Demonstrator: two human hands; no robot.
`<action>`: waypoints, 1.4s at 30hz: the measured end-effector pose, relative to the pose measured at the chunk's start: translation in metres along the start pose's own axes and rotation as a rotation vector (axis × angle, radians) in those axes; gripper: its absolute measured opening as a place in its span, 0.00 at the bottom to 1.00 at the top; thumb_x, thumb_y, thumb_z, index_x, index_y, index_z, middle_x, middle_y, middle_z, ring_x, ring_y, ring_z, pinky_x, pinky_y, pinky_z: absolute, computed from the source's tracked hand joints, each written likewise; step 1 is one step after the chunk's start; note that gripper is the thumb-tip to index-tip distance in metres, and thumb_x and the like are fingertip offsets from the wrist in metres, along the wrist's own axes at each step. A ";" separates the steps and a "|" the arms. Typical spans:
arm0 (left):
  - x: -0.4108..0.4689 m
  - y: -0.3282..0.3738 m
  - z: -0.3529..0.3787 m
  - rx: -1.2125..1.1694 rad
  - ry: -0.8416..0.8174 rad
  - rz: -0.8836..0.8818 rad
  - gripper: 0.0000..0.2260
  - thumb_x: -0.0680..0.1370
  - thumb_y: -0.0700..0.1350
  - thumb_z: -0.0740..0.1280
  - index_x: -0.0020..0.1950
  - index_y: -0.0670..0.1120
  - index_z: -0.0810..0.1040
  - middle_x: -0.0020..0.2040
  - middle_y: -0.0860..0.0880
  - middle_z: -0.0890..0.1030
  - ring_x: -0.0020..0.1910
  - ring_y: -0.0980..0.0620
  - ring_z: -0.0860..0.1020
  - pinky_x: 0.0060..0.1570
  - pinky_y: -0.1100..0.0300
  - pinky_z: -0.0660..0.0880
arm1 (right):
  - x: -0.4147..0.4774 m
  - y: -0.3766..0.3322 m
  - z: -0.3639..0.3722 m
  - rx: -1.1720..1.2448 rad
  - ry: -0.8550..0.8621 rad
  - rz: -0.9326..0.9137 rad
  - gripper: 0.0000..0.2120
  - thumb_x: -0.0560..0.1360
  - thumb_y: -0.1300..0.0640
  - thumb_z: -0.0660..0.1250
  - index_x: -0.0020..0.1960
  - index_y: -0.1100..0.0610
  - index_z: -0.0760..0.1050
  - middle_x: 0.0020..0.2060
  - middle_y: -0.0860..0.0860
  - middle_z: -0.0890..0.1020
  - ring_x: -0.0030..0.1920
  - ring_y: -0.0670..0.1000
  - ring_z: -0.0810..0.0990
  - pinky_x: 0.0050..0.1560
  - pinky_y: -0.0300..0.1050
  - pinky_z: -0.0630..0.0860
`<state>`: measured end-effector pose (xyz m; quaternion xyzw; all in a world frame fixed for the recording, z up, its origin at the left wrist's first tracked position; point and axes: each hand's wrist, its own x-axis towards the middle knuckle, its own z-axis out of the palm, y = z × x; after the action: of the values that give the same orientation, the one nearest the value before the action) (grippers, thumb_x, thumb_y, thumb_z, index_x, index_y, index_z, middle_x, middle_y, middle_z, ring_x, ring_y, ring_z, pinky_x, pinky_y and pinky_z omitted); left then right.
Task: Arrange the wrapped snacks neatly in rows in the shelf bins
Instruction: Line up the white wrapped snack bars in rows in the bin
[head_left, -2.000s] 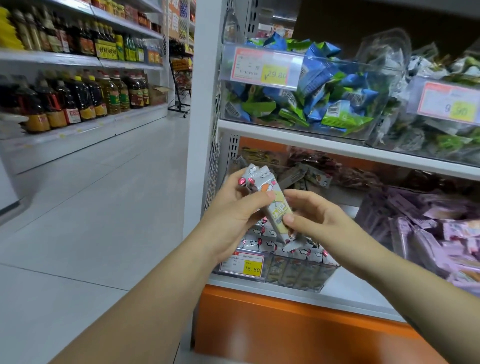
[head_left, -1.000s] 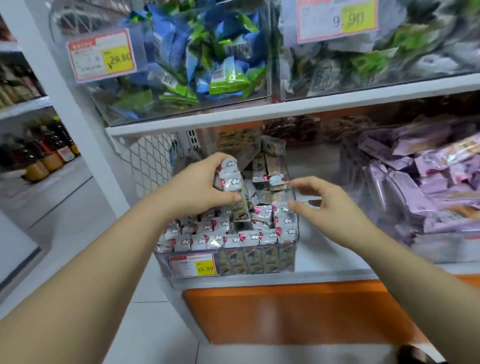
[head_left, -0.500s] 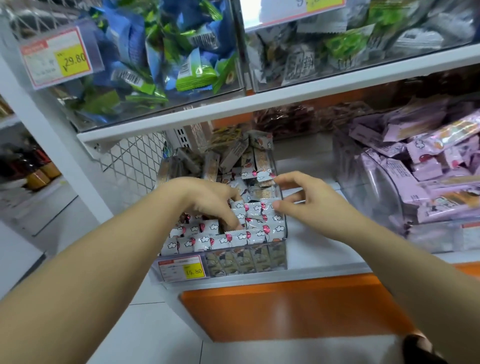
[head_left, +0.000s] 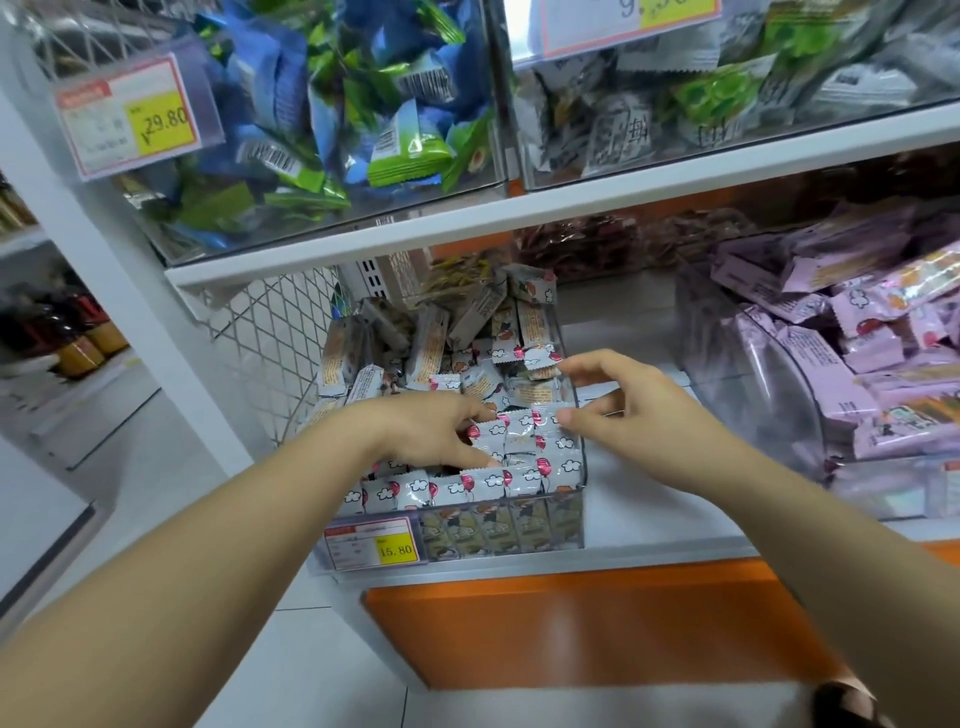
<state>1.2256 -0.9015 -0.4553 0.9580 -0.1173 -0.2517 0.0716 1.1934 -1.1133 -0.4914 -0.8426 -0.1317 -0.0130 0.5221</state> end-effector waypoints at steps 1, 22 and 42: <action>-0.002 0.000 0.000 0.012 0.009 0.008 0.31 0.77 0.55 0.66 0.76 0.50 0.59 0.74 0.49 0.65 0.72 0.50 0.65 0.71 0.55 0.62 | 0.000 0.000 -0.001 -0.003 -0.003 -0.001 0.20 0.74 0.51 0.70 0.64 0.45 0.71 0.56 0.42 0.78 0.41 0.37 0.79 0.34 0.22 0.69; 0.023 0.038 -0.009 -0.103 0.548 0.250 0.23 0.75 0.51 0.69 0.69 0.53 0.69 0.67 0.52 0.72 0.62 0.52 0.74 0.61 0.54 0.71 | 0.003 -0.002 -0.011 0.029 0.018 -0.053 0.12 0.73 0.54 0.70 0.54 0.44 0.73 0.52 0.43 0.79 0.36 0.36 0.78 0.36 0.23 0.69; -0.026 0.024 0.033 -0.157 1.022 0.594 0.15 0.73 0.38 0.70 0.59 0.46 0.77 0.57 0.56 0.74 0.57 0.61 0.73 0.59 0.68 0.69 | -0.008 -0.021 -0.010 0.252 0.101 -0.077 0.11 0.74 0.57 0.69 0.56 0.52 0.77 0.44 0.46 0.83 0.43 0.42 0.82 0.47 0.31 0.76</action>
<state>1.1824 -0.9202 -0.4668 0.8757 -0.3121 0.2639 0.2571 1.1822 -1.1148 -0.4694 -0.7629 -0.1382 -0.0589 0.6288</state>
